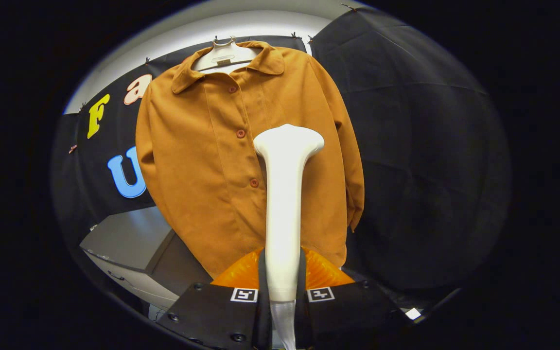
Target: Iron the clothes twice with a garment steamer, once on the left side and once on the right side.
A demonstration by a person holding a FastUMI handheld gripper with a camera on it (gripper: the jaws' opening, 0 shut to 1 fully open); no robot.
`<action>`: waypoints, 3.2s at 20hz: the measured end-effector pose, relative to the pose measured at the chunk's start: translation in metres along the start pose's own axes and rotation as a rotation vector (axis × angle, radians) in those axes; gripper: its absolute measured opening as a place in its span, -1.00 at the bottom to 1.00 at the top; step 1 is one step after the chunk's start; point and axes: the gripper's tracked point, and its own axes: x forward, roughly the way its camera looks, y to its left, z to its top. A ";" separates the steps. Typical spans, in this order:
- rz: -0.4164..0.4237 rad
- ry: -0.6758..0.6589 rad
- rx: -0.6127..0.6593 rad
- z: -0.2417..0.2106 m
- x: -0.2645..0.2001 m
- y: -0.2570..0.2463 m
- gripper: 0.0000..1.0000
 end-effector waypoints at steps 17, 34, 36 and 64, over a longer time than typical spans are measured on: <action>-0.094 0.183 -0.002 -0.104 -0.048 -0.008 -0.56; 0.006 -0.006 -0.046 -0.030 -0.134 0.066 -0.56; 0.031 -0.072 -0.065 0.004 -0.144 0.083 -0.56; 0.159 -0.353 -0.085 0.187 -0.149 0.200 -0.57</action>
